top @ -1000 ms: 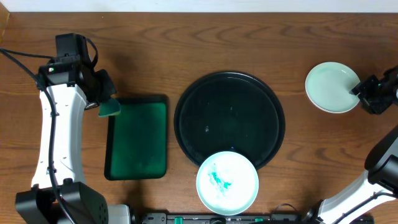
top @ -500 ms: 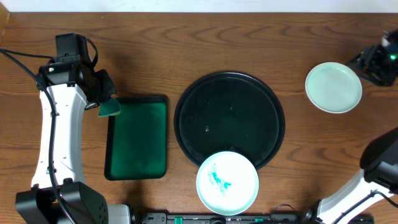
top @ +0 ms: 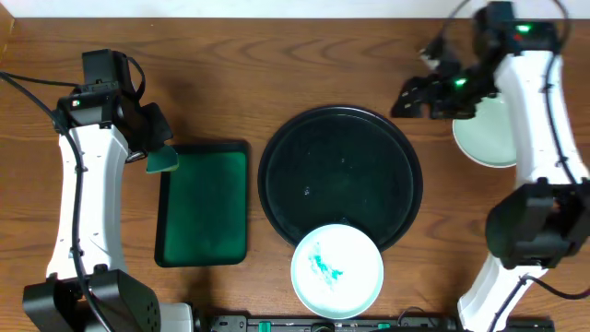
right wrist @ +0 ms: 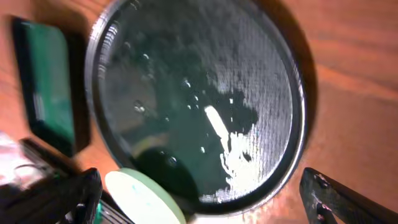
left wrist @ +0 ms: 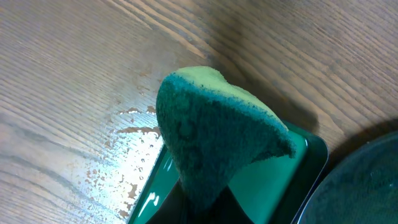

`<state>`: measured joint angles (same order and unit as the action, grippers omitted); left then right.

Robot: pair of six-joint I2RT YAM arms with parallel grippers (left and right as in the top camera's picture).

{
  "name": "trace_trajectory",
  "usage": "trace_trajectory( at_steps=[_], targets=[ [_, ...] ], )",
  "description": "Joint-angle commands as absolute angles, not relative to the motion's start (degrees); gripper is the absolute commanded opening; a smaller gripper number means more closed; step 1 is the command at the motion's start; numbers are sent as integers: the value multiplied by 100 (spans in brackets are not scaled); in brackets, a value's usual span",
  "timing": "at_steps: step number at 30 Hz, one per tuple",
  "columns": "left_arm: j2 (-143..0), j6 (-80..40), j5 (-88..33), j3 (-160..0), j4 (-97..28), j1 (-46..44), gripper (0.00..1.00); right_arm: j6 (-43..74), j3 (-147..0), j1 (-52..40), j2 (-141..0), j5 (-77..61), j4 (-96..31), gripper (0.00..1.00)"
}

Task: Clean dirty plates on tray and stack at the side
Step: 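Move the right gripper back over the black tray toward the last plate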

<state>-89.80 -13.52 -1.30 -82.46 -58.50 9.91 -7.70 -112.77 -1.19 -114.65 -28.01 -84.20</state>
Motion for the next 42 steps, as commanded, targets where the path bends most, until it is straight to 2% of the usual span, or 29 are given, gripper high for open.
trace_trajectory(
  at_steps=[1,4,6,10,12,14,15,16,17,18,19,20,21,23,25,31,34,42],
  targets=[
    [-9000,-1380,-78,-8195,-5795,978,7,469,-11181,-738,-11465,-947,-8473,99],
    [-9000,-1378,-80,-8195,-5756,978,7,1387,-10991,-1033,-11465,-248,-8510,99],
    [-9000,-1378,-80,-8195,-5752,978,7,1581,-10857,-1142,-11465,-137,-8436,99],
    [-9000,-1358,-80,-8195,-5732,978,7,1024,-10530,-1205,-11465,-716,-8029,99],
    [-9000,-1358,-80,-8195,-5730,978,7,729,-10381,-1199,-11465,-867,-7824,92],
    [-9000,-1361,-80,-8195,-5732,978,7,698,-10289,-1184,-11465,-869,-7662,94],
    [-9000,-1361,-80,-8195,-5732,978,7,598,-10289,-1179,-11465,-888,-7642,79],
    [-9000,-1361,-80,-8195,-5734,978,7,537,-10289,-1164,-11465,-888,-7614,48],
    [-9000,-1361,-80,-8195,-5732,978,7,548,-10294,-1146,-11465,-888,-7599,38],
    [-9000,-1361,-80,-8195,-5732,978,7,548,-10311,-1118,-11465,-939,-7612,42],
    [-9000,-1361,-80,-8195,-5734,978,7,528,-10311,-1098,-11465,-1037,-7634,71],
    [-9000,-1361,-80,-8195,-5732,978,7,504,-10311,-1090,-11465,-1118,-7655,89],
    [-9000,-1361,-80,-8195,-5734,978,7,504,-10311,-1092,-11463,-1146,-7673,88],
    [-9000,-1361,-80,-8195,-5734,978,7,497,-10309,-1153,-11413,-1070,-7723,78],
    [-9000,-1358,-80,-8195,-5734,978,7,506,-10304,-1278,-11306,-888,-7749,75],
    [-9000,-1358,-80,-8195,-5732,978,7,886,-9915,-2056,-10451,185,-7616,80],
    [-9000,-1358,-80,-8195,-5732,978,7,1208,-9336,-2349,-9944,148,-7384,86],
    [-9000,-1358,-80,-8195,-5734,978,7,1614,-7185,-2635,-8945,-325,-6845,88]
  ],
)
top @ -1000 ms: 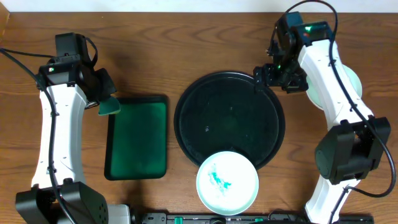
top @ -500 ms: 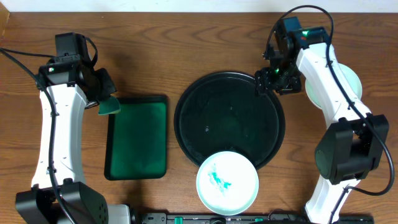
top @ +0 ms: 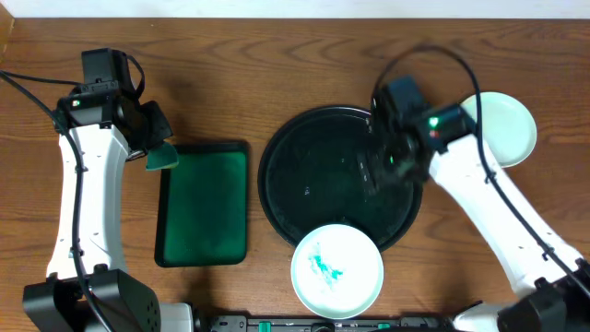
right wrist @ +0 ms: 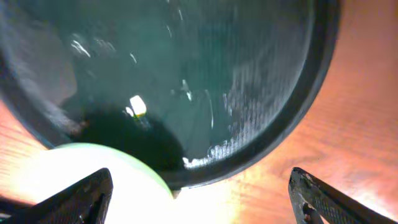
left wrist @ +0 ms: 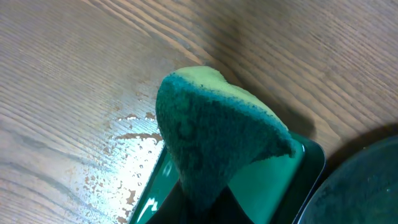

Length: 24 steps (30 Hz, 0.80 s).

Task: Clean dirty plates on tray and stack at the side
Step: 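Move the right gripper back over the black tray toward the last plate, then grip the rim of the green-smeared plate and drag it onto the black tray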

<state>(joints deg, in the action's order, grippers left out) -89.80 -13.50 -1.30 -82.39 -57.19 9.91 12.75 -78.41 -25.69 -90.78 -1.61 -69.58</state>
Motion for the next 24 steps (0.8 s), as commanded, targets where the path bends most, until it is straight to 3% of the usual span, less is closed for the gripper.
trace_trajectory(
  at_steps=[1,10,15,17,18,22,24],
  targets=[
    [-9000,-1361,-80,-8195,-5732,978,7,1612,-6705,-2670,-8853,-711,-6646,86],
    [-9000,-1358,-80,-8195,-5734,978,7,2084,-4818,-3013,-8764,-1575,-5347,86],
    [-9000,-1361,-80,-8195,-5734,978,7,2117,-4637,-2995,-8764,-1656,-5116,84],
    [-9000,-1363,-80,-8195,-5747,978,7,2119,-4637,-3000,-8764,-1691,-5098,70],
    [-9000,-1363,-80,-8195,-5765,978,7,2119,-4633,-3011,-8764,-1817,-5085,54],
    [-9000,-1363,-80,-8195,-5780,978,7,2235,-4582,-3011,-8764,-2001,-5050,31],
    [-9000,-1363,-80,-8195,-5778,978,7,2351,-4515,-3011,-8764,-1997,-4991,25]
  ],
)
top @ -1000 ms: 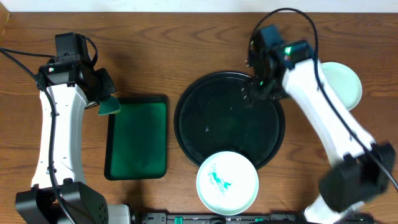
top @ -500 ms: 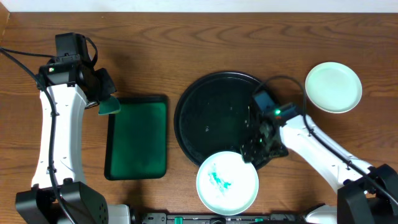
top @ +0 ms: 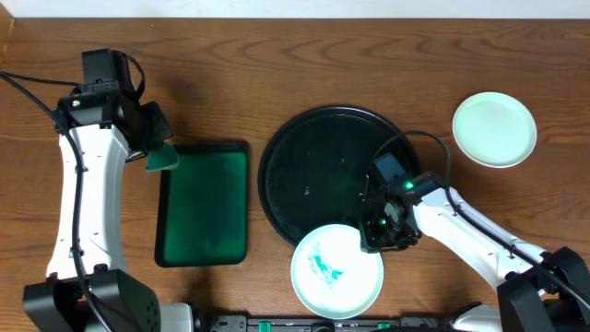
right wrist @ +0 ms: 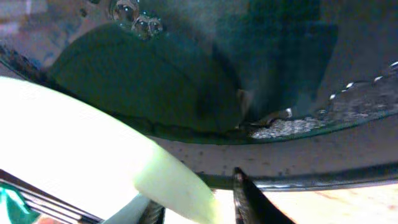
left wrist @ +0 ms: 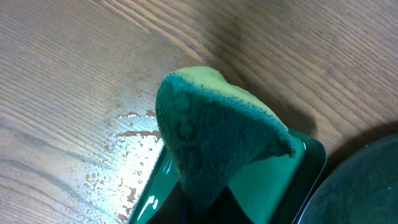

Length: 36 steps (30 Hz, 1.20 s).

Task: Clean dirty plates on tray and stack at the side
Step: 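Grip the rim of the green-smeared plate and drag it onto the black tray, then carry the sponge with the left gripper onto the plate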

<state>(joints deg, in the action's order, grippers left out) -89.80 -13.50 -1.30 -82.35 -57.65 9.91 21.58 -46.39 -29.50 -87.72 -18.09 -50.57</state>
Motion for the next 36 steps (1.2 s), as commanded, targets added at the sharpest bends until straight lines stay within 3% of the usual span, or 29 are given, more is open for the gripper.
trace_trajectory(
  at_steps=[1,2,14,25,36],
  targets=[
    [-9000,-1363,-80,-8195,-5778,978,7,2383,-4469,-3011,-8764,-1999,-4947,11],
    [-9000,-1363,-80,-8195,-5778,978,7,2445,-4423,-3011,-8764,-1999,-4901,1],
    [-9000,-1361,-82,-8195,-5780,978,7,2589,-4298,-2932,-8619,-1894,-4458,1],
    [-9000,-1363,-86,-8195,-5804,976,7,2740,-5120,-2023,-8346,-585,-4058,1],
    [-9000,-1332,-228,-8195,-5979,370,7,2696,-5120,-1951,-10108,-410,-3437,1]
  ],
)
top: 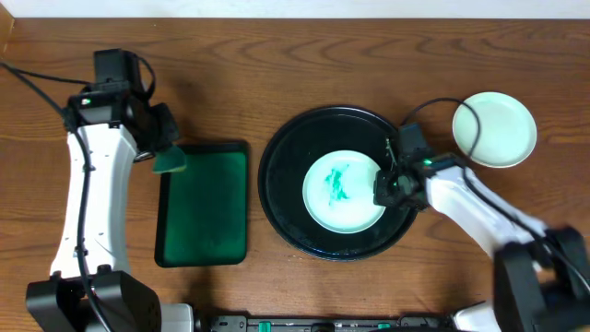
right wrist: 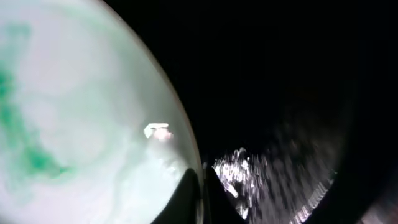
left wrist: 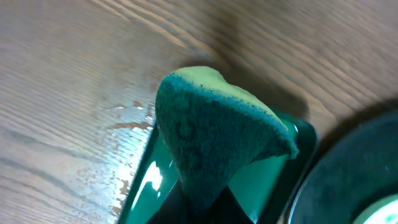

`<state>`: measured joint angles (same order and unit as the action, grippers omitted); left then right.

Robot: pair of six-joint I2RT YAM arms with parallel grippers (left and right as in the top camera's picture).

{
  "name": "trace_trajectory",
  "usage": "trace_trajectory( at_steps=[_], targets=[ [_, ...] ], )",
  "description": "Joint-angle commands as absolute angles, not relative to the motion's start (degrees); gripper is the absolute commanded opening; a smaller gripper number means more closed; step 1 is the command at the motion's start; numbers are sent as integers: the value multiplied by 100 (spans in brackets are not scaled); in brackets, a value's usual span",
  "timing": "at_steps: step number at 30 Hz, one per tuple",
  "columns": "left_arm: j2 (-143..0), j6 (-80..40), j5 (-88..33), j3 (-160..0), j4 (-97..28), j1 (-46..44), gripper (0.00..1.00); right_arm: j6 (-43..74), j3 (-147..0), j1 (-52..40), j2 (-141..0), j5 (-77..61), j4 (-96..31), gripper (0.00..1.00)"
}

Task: Clean dirty plates on tray and stack at the side
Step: 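Carry the sponge with the left gripper onto the plate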

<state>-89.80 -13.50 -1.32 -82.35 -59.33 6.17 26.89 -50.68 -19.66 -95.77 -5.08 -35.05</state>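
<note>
A white plate (top: 343, 192) smeared with green lies in the middle of the round black tray (top: 286, 148). My right gripper (top: 387, 187) is shut on the plate's right rim; in the right wrist view the plate (right wrist: 81, 112) fills the left and the gripper (right wrist: 202, 186) pinches its edge over the wet tray (right wrist: 280, 93). A clean white plate (top: 494, 129) rests on the table at the far right. My left gripper (top: 164, 159) is shut on a green sponge (left wrist: 217, 130), held over the top-left corner of the green rectangular tray (top: 207, 212).
The green rectangular tray (left wrist: 280, 174) lies just left of the black tray (left wrist: 348, 168). Wet patches show on the wooden table (left wrist: 93, 124) beside the green tray. A black bar runs along the table's front edge (top: 323, 325).
The dirty plate was at the black tray's front edge, overhanging it; now it lies in the tray's middle with my right gripper shut on its right rim. My left gripper with the sponge shifted slightly right.
My right gripper was open at the far right by the clean plate. Then it was open over the black tray's right side, the clean plate left lying on the table. Then it was at the dirty plate's rim at the tray's front. Now that plate lies mid-tray.
</note>
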Motion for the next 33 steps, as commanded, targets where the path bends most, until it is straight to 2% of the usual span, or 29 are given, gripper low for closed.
trace_trajectory(
  at_steps=[1,5,18,28,33],
  targets=[
    [-9000,-1229,-399,-8195,-6001,220,7,2694,-5122,-1949,-10311,-427,-3363,1],
    [-9013,-1236,-427,-8031,-5953,-67,7,2670,-5124,-1949,-10499,-526,-3251,1],
    [-9478,-1297,-1066,-6445,-5227,-8,7,2477,-5140,-1949,-10241,-827,-3301,1],
    [-9480,-1343,-1140,-5861,-4742,-21,7,2458,-5140,-1949,-10241,-1109,-3301,1],
    [-9028,-1347,-1138,-5933,-4657,-351,8,2458,-5140,-1949,-10241,-1149,-3299,1]
  ],
)
